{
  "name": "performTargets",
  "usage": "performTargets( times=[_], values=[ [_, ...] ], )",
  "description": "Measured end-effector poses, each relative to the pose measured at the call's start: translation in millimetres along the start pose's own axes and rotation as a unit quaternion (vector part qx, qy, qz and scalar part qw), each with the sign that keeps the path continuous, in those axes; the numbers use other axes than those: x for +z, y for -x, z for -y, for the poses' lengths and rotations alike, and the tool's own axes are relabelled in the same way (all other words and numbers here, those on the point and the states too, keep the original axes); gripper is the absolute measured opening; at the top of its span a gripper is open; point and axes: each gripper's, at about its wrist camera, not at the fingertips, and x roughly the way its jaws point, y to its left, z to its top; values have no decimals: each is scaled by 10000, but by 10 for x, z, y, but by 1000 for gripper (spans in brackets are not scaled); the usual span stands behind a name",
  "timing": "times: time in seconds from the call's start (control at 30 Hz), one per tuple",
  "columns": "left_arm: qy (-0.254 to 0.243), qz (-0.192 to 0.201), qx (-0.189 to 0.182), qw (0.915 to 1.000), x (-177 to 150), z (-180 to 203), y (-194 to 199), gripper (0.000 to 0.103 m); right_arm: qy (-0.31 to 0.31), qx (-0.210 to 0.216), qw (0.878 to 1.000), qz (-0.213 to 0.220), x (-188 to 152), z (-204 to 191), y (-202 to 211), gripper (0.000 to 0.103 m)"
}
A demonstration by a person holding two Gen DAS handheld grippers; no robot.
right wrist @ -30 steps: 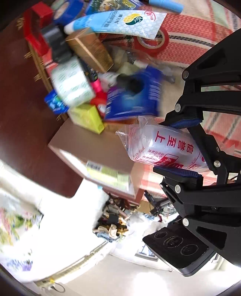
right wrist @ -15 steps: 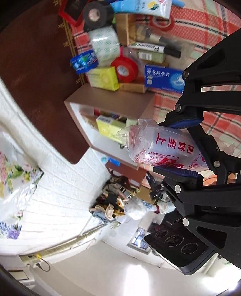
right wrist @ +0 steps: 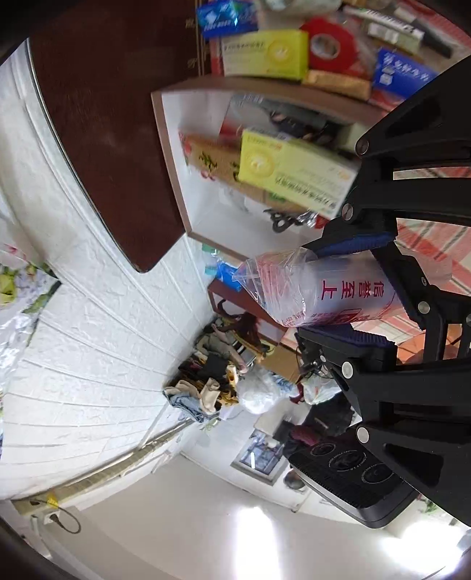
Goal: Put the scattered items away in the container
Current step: 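Carry the bag over the cardboard box and open the right gripper, then move the right gripper back to the pile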
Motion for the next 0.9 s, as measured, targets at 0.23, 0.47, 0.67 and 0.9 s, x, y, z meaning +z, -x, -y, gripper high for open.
performTargets(
  times=[0.23, 0.47, 0.67, 0.9],
  values=[
    [278, -139, 233, 9992, -8, -608, -377, 63, 123, -23, 9991, -405, 309, 113, -782, 38],
    [455, -365, 318, 9978, -133, -981, -716, 62, 169, -221, 9964, -807, 422, 367, -1445, 35],
    [649, -378, 533, 9958, -262, -1120, -789, 66, 40, -220, 9958, -885, 422, 503, -1715, 47],
    [851, -236, 759, 9932, -319, -1125, -543, 81, 77, -258, 9985, -470, 452, 390, -1415, 61]
  ],
)
